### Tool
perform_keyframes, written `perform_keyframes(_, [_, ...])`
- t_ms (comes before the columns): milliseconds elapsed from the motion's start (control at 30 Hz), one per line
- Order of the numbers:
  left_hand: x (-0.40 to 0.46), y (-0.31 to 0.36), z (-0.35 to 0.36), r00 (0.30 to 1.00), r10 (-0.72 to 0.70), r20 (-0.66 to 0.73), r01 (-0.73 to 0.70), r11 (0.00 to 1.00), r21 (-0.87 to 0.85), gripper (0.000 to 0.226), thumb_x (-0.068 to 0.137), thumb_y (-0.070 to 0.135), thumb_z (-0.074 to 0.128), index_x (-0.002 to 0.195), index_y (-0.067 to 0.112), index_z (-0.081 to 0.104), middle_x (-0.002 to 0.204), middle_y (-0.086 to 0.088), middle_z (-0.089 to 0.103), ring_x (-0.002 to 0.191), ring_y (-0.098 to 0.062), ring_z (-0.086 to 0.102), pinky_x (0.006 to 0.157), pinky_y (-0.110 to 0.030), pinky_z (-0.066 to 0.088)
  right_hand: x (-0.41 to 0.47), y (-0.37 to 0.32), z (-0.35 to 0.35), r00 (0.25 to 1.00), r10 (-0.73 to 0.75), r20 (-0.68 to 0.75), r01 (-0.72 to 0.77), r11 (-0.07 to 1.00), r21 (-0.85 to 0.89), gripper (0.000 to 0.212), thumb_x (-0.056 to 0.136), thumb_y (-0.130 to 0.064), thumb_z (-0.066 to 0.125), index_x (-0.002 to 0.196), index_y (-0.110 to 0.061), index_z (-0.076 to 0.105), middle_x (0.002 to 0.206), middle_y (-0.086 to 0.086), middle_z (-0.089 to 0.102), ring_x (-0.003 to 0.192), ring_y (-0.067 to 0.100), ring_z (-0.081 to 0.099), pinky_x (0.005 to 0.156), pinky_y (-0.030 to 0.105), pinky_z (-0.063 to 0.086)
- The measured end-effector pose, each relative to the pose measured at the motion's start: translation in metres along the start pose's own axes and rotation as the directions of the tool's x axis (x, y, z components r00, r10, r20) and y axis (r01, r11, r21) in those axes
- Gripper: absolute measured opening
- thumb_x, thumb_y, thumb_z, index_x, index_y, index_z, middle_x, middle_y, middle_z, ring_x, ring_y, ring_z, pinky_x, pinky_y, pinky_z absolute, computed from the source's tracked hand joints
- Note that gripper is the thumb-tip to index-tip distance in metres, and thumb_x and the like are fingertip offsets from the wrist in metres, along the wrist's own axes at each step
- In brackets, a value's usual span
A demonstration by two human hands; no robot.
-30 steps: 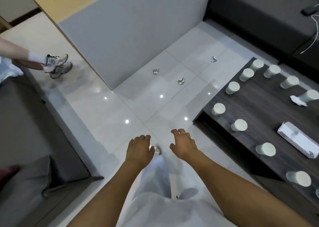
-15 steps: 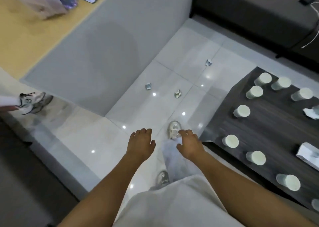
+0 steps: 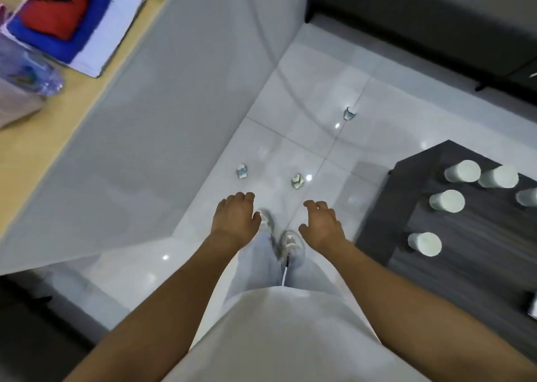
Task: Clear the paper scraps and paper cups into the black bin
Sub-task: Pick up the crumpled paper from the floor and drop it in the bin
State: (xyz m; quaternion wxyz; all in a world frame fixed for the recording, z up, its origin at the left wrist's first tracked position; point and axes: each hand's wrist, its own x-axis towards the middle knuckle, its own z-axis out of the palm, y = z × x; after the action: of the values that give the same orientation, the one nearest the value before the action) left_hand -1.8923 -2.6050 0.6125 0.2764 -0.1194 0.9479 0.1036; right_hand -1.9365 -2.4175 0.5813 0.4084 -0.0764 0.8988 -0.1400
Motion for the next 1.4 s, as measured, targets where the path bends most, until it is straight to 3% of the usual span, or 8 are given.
perform_keyframes(300, [0.111,-0.032,-0.011,0.988,0.093,0.119,-0.097,0.995,0.033,0.041,0.096,0.033,0.044,0.131,0.012,0.045,0.122,-0.007,0.055,0.11,-0.025,0.053,0.094,-0.032,0.039,0.099,-0.025,-0.03,0.99,0.138,-0.004,-0.137,0.986,0.096,0.057,0.092,-0.018,0.052,0.145,-0.017,0.031,0.144,0.011,0.034,0.125,0.031,0.039,0.098,0.04,0.04])
perform_keyframes(500, [0.194,-0.05,0.022,0.983,0.097,0.155,-0.097,0.995,-0.006,0.044,0.095,0.03,0.046,0.135,0.011,0.042,0.12,-0.008,0.056,0.108,-0.026,0.054,0.09,-0.033,0.04,0.184,-0.018,-0.01,0.99,0.144,0.009,-0.143,0.979,0.146,0.059,0.089,-0.017,0.056,0.143,-0.017,0.034,0.144,0.009,0.035,0.126,0.03,0.038,0.1,0.041,0.041])
perform_keyframes(633, [0.264,-0.061,0.076,0.987,0.06,0.151,-0.055,0.998,-0.04,0.046,0.094,0.029,0.049,0.136,0.011,0.042,0.118,-0.012,0.058,0.105,-0.029,0.055,0.087,-0.036,0.043,0.268,0.005,0.026,0.986,0.155,0.055,-0.161,0.977,0.137,0.061,0.089,-0.018,0.057,0.144,-0.018,0.032,0.143,0.009,0.036,0.127,0.03,0.038,0.103,0.041,0.04])
perform_keyframes(833, [0.379,-0.073,0.21,0.98,0.072,0.185,-0.057,0.995,-0.085,0.048,0.094,0.03,0.052,0.136,0.011,0.041,0.12,-0.014,0.057,0.106,-0.031,0.054,0.085,-0.039,0.044,0.422,0.076,0.118,0.991,0.132,0.032,-0.133,0.991,0.029,0.062,0.087,-0.014,0.055,0.145,-0.015,0.032,0.139,0.01,0.038,0.118,0.031,0.042,0.091,0.038,0.042])
perform_keyframes(1067, [0.478,-0.085,0.356,0.984,0.098,0.151,-0.068,0.978,-0.196,0.052,0.094,0.028,0.051,0.141,0.012,0.036,0.121,-0.013,0.056,0.105,-0.029,0.054,0.081,-0.036,0.043,0.571,0.134,0.243,0.997,0.012,0.075,0.006,0.972,-0.237,0.067,0.087,-0.021,0.061,0.145,-0.017,0.027,0.15,0.011,0.026,0.126,0.032,0.038,0.097,0.039,0.042])
perform_keyframes(1167, [0.499,-0.091,0.394,0.979,0.113,0.171,-0.074,0.974,-0.215,0.053,0.095,0.028,0.051,0.142,0.013,0.034,0.126,-0.012,0.054,0.11,-0.028,0.053,0.085,-0.036,0.044,0.605,0.144,0.281,1.0,0.019,0.015,-0.014,0.968,-0.249,0.073,0.085,-0.021,0.066,0.145,-0.015,0.025,0.151,0.013,0.023,0.127,0.033,0.036,0.1,0.04,0.042])
perform_keyframes(1300, [0.51,-0.096,0.418,0.975,0.117,0.189,-0.067,0.965,-0.253,0.053,0.095,0.029,0.049,0.143,0.013,0.032,0.127,-0.01,0.053,0.11,-0.025,0.051,0.081,-0.031,0.041,0.616,0.15,0.306,0.994,0.036,-0.103,-0.061,0.966,-0.253,0.055,0.091,-0.01,0.054,0.14,-0.005,0.031,0.139,0.014,0.036,0.117,0.031,0.044,0.091,0.036,0.049])
perform_keyframes(1400, [0.509,-0.093,0.418,0.966,0.134,0.219,-0.071,0.959,-0.274,0.05,0.096,0.029,0.047,0.142,0.014,0.033,0.128,-0.009,0.052,0.113,-0.024,0.049,0.084,-0.032,0.042,0.611,0.148,0.305,0.994,0.022,-0.11,-0.047,0.972,-0.232,0.055,0.09,-0.011,0.052,0.141,-0.006,0.031,0.139,0.012,0.037,0.114,0.028,0.044,0.088,0.035,0.048])
